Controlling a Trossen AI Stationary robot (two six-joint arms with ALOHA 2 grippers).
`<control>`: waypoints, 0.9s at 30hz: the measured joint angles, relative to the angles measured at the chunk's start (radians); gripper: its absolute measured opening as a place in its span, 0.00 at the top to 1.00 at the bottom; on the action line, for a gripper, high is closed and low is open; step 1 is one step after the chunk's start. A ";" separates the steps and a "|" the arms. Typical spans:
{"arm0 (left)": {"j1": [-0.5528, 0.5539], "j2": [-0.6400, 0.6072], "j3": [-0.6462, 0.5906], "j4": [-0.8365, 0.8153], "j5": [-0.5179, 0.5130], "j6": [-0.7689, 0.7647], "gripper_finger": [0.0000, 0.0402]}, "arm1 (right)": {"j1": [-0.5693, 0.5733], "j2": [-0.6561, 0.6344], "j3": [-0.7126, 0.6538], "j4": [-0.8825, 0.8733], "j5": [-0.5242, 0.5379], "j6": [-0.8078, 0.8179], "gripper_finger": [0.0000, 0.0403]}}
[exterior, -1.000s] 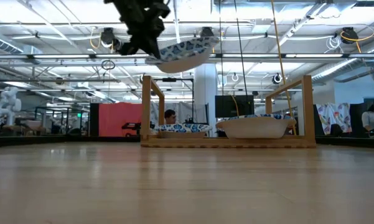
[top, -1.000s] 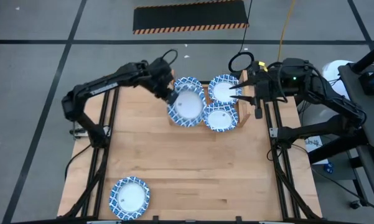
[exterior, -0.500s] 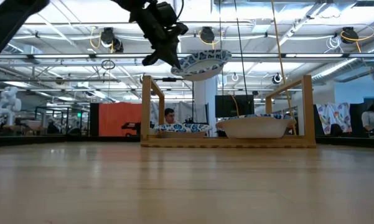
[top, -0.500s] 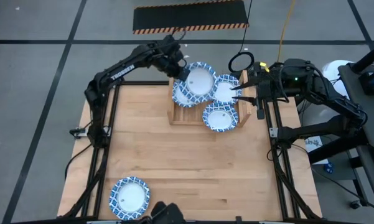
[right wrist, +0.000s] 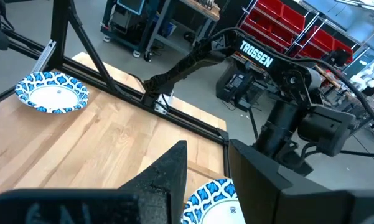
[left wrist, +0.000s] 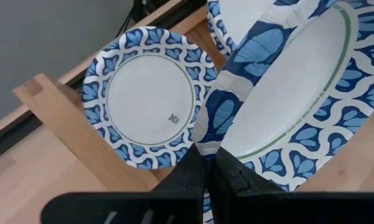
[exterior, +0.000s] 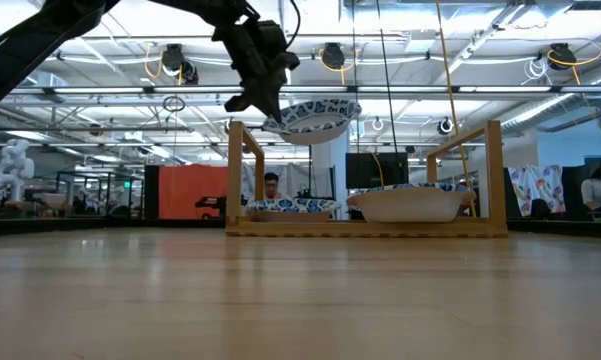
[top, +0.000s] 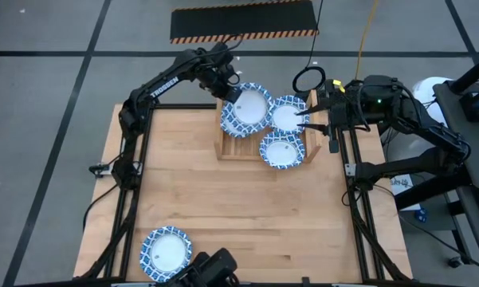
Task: Place and stack bowls onto a shelf
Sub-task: Stack the right blue patterned bowl on top of the other blue patterned bowl on the shelf
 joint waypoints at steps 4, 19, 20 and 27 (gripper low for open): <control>0.000 -0.001 0.000 -0.017 0.000 0.018 0.99 | 0.000 0.000 0.000 0.000 0.000 0.000 0.72; -0.026 0.000 0.063 -0.052 0.010 0.075 0.99 | 0.000 0.000 0.000 0.000 0.000 0.000 0.72; -0.030 -0.001 0.087 -0.050 0.010 0.080 0.99 | 0.000 0.000 0.000 0.000 0.000 0.000 0.72; -0.050 -0.050 0.142 0.027 0.015 0.103 0.99 | 0.000 0.000 0.000 0.000 0.002 -0.004 0.72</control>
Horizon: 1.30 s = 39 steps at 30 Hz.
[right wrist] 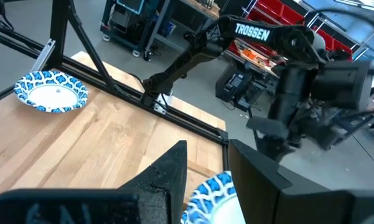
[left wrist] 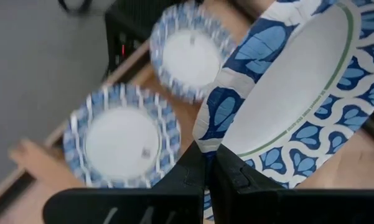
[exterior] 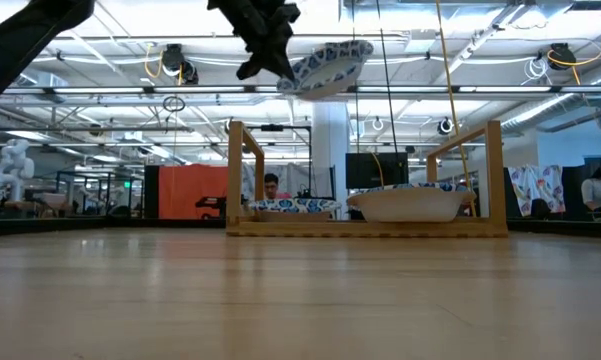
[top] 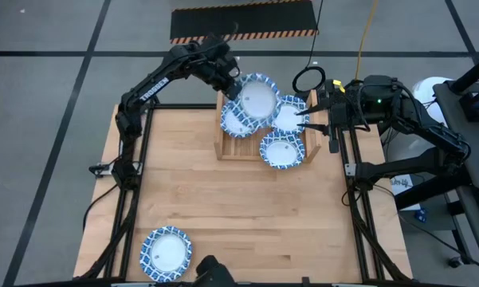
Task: Place and stack bowls onto a shelf
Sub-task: Stack the right blue patterned bowl on top of the other blue patterned bowl on the shelf
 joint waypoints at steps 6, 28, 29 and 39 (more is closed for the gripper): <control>0.018 0.007 -0.002 0.019 0.012 -0.010 0.99 | 0.000 0.000 0.000 0.000 0.019 -0.004 0.72; 0.041 0.226 -0.003 -0.080 -0.112 -0.037 1.00 | 0.000 0.000 0.000 -0.046 0.052 0.003 0.72; 0.045 0.226 -0.003 -0.090 -0.118 -0.031 1.00 | 0.000 0.000 0.000 -0.045 0.052 0.003 0.72; 0.051 0.226 -0.003 -0.149 -0.175 -0.023 1.00 | 0.000 0.000 0.000 -0.045 0.052 -0.003 0.72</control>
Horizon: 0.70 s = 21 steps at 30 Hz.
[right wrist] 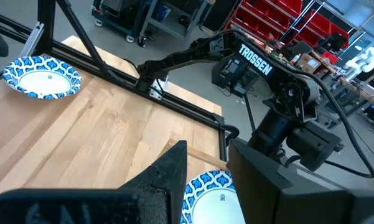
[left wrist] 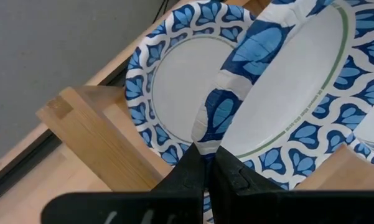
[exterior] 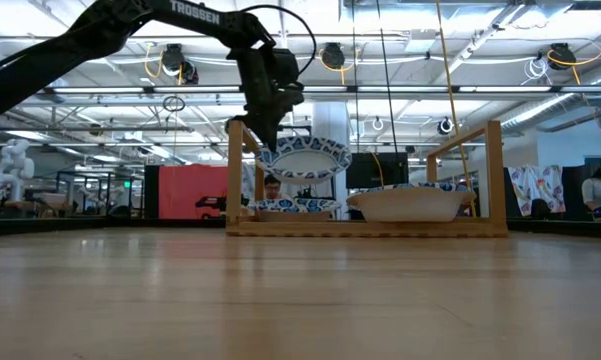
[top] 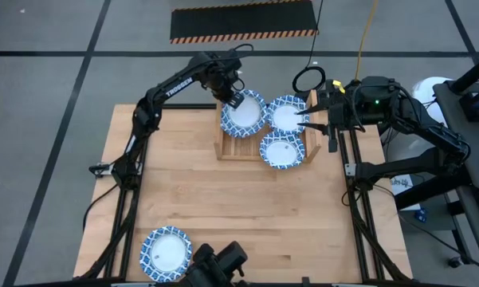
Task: Place and stack bowls onto a shelf
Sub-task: Stack the right blue patterned bowl on top of the other blue patterned bowl on the shelf
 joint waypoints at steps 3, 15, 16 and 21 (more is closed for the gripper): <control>0.000 0.002 0.000 0.000 -0.003 0.001 1.00 | 0.000 0.000 0.000 0.000 0.000 0.000 0.72; -0.016 0.018 0.000 0.006 0.025 0.067 0.90 | 0.000 0.000 0.000 -0.003 0.000 0.000 0.72; -0.016 0.018 0.000 0.009 0.025 0.069 0.90 | 0.000 0.000 0.000 -0.004 0.000 0.000 0.72; -0.015 0.018 0.000 0.050 0.024 0.068 0.89 | 0.000 0.000 0.000 -0.007 0.000 0.000 0.72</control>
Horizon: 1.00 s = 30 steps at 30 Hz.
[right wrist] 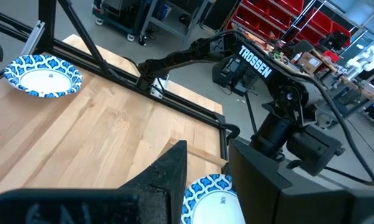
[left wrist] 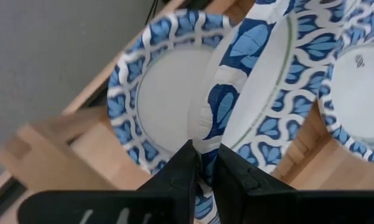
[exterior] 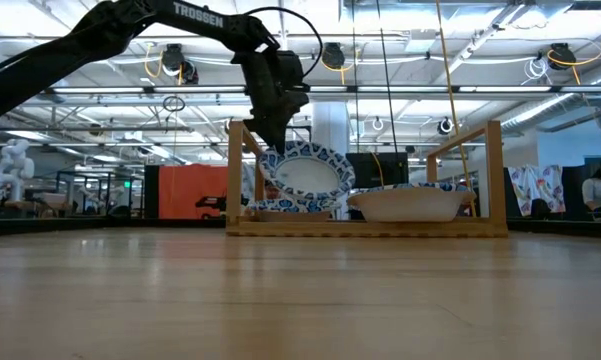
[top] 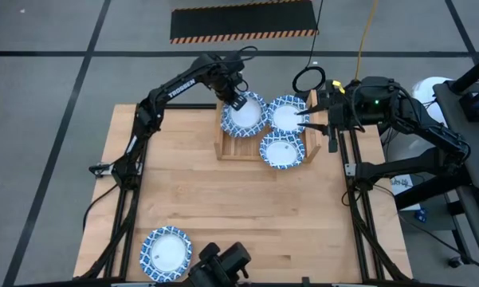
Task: Place and stack bowls onto a shelf
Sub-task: Stack the right blue patterned bowl on top of the other blue patterned bowl on the shelf
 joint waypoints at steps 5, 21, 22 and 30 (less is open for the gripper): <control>0.001 0.000 0.000 0.021 0.000 -0.001 0.89 | 0.000 0.000 0.000 -0.009 0.000 0.007 0.72; 0.000 0.000 0.000 -0.020 -0.011 0.105 0.88 | 0.000 0.000 0.000 -0.015 0.000 0.007 0.72; -0.002 0.000 0.000 -0.013 -0.011 0.120 0.88 | 0.000 0.000 0.000 -0.015 0.000 0.008 0.72; -0.010 0.000 0.000 0.006 -0.011 0.133 0.88 | 0.000 0.000 0.000 -0.015 0.000 0.007 0.72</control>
